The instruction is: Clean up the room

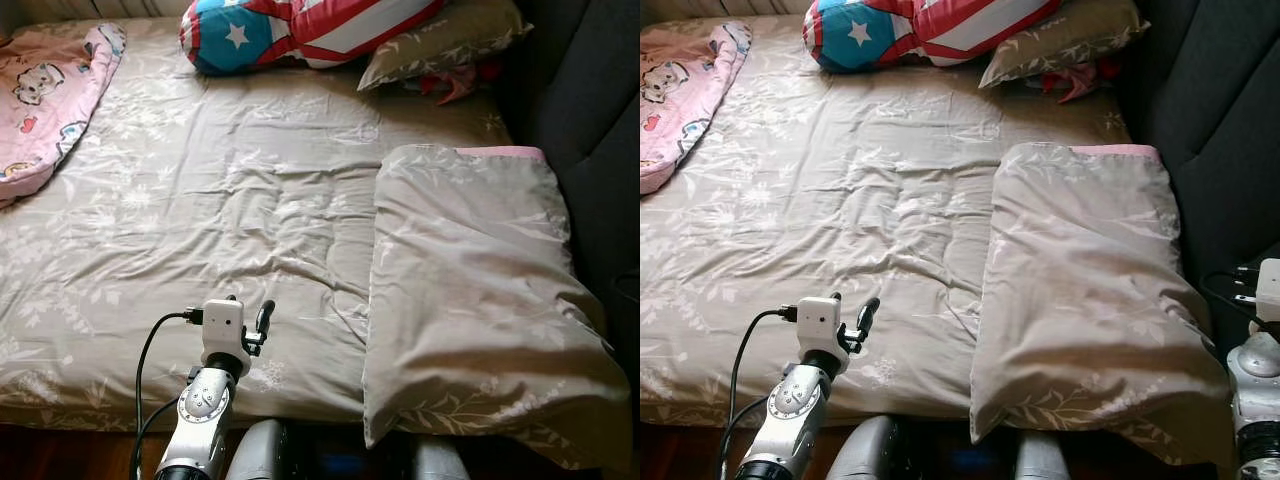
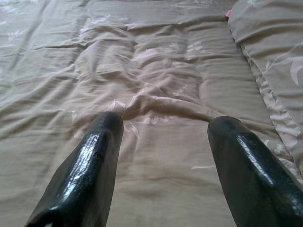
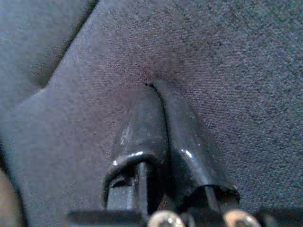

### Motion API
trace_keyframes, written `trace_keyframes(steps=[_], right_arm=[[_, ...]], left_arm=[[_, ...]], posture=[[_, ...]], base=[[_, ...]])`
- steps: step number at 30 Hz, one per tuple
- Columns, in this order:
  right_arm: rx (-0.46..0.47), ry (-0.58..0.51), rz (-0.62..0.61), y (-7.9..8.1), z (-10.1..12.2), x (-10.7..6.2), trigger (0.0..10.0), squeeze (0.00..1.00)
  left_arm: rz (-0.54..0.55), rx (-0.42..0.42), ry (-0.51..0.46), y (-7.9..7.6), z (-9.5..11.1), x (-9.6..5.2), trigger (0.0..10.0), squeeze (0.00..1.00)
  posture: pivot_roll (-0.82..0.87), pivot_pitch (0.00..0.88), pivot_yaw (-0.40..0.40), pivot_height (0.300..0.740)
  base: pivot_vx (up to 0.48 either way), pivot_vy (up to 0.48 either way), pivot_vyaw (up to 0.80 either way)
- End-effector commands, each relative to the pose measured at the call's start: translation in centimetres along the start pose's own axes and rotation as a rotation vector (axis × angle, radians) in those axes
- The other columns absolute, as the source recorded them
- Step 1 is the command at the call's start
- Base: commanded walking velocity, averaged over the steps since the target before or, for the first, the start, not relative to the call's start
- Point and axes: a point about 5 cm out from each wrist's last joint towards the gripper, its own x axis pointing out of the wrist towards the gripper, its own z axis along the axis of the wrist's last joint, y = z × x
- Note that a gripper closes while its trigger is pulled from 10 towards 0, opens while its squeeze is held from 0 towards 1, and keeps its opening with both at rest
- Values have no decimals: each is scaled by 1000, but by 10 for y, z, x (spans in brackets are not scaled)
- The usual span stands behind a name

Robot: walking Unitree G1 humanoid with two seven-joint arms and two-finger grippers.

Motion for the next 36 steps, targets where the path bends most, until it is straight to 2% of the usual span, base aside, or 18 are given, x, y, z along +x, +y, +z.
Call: trace_keyframes(steps=[1, 2, 3, 4, 8, 9, 11, 12, 16, 19, 21, 25, 28, 29, 30, 32, 34, 36], right_arm=[[56, -2, 53, 6, 3, -1, 0, 0], [99, 20, 116, 16, -1, -5, 4039, 0], [204, 55, 233, 35, -5, -16, 10000, 0], [204, 55, 233, 35, -5, -16, 10000, 0], [332, 74, 481, 74, -8, -46, 10000, 0], [370, 47, 581, 88, -4, -59, 10000, 0], [389, 27, 626, 94, -1, -65, 10000, 0], [444, -7, 696, 104, 5, -78, 10000, 0], [525, -38, 775, 114, 11, -91, 10000, 0], [548, -67, 888, 127, 19, -106, 10000, 0], [557, -66, 911, 131, 20, -109, 10000, 0], [626, 27, 917, 139, 12, -114, 10000, 0], [606, 172, 985, 154, -6, -127, 10000, 0], [633, 207, 1026, 160, -9, -134, 10000, 0], [682, 226, 1140, 171, -8, -150, 10000, 0], [711, 197, 1244, 178, 1, -161, 10000, 0], [729, 177, 1266, 179, 6, -162, 10000, 0], [801, 144, 1314, 180, 18, -162, 10000, 0]], left_arm=[[7, -10, 23, 0, -7, -4, 10000, 0], [6, -10, 23, -1, -7, -4, 10000, 0], [4, -11, 25, -1, -8, -4, 10000, 0], [4, -11, 25, -1, -8, -4, 10000, 0], [4, -10, 32, 0, -10, -5, 10000, 0], [4, -9, 34, 0, -10, -6, 10000, 0], [5, -9, 35, 1, -10, -6, 10000, 0], [4, -10, 37, 1, -11, -6, 10000, 0], [1, -13, 39, 0, -12, -6, 10000, 0], [-3, -21, 43, -4, -13, -6, 10000, 0], [-5, -22, 44, -5, -13, -6, 10000, 0], [-6, -24, 44, -5, -14, -7, 10000, 0], [-7, -23, 47, -5, -15, -7, 10000, 0], [-7, -23, 47, -5, -15, -7, 10000, 0], [-6, -21, 43, -4, -14, -7, 10000, 0], [-4, -17, 40, -2, -13, -7, 10000, 0], [-2, -15, 40, -1, -13, -7, 10000, 0], [2, -12, 40, 1, -13, -7, 10000, 0]], posture=[[-179, 227, 54, 658], [-179, 227, 54, 658], [-179, 227, 54, 658], [-179, 227, 54, 658], [-175, 225, 55, 658], [-174, 225, 55, 658], [-174, 224, 55, 658], [-177, 224, 54, 658], [-181, 223, 53, 658], [-180, 224, 52, 658], [-180, 224, 52, 658], [-181, 225, 49, 658], [-179, 225, 50, 658], [-162, 226, 55, 658], [-154, 225, 58, 658], [-152, 227, 59, 658], [-152, 227, 59, 658], [-149, 228, 62, 658]], base=[[0, 0, 0], [0, 0, 0], [0, 0, 0], [0, 0, 0], [0, 0, 0], [0, 0, 0], [0, 0, 0], [0, 0, 0], [0, 0, 0], [0, 0, 0], [0, 0, 0], [0, 0, 0], [0, 0, 0], [0, 0, 0], [0, 0, 0], [0, 0, 0], [0, 0, 0], [0, 0, 0]])
